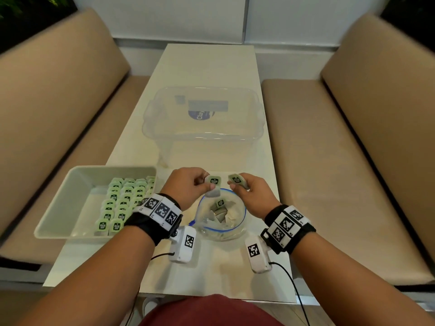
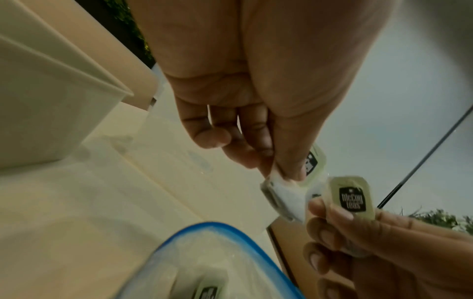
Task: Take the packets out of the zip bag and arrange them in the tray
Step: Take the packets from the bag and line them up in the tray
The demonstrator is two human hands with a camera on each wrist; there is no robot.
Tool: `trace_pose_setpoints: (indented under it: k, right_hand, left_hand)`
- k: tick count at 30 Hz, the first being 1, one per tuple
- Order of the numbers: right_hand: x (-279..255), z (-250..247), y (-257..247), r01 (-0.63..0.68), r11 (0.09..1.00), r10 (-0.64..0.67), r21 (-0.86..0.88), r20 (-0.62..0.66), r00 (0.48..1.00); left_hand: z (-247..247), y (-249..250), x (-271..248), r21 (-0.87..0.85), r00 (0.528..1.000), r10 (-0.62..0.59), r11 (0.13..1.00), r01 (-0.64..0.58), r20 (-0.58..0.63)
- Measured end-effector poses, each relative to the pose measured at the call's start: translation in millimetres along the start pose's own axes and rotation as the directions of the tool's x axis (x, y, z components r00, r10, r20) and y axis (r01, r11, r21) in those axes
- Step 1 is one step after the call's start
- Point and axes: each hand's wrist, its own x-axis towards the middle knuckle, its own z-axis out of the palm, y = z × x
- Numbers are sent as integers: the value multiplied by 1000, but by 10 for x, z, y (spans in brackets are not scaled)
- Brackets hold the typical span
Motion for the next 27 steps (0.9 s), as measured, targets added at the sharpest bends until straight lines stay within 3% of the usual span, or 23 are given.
trace_pose_setpoints:
  k: [2,5,12,21,24,27]
  right_hand:
    - [21,89,-145,3,996,-2,86,-5,1000]
    - [54,267,-425,22,985,-37,171,89,995]
    - [130,794,-926,66,993,-81,94,162,984]
    - [375,1572,-1347,50,999,-51,10,177,983]
    - [504,1778,-1355,12,1000,-14,12,124,992]
    - [553,1935,-1361,-51,998,47,34,107,993]
  left_hand:
    - [-129,1,-48,-28,1000,30,999,-30,-9]
    - [-322,-7,-142,-124,997,61,990,-66,-39]
    - [-864,-212,-374,-246,990,47,966,-78,-130]
    - [-1795,-723,-445,202,997,60,978,-51,-41]
    - [-2096,-1010,-312,438,997,-41,897,63,-60]
    - [-2266,-1369,-112,608,979,-198,782,136,36]
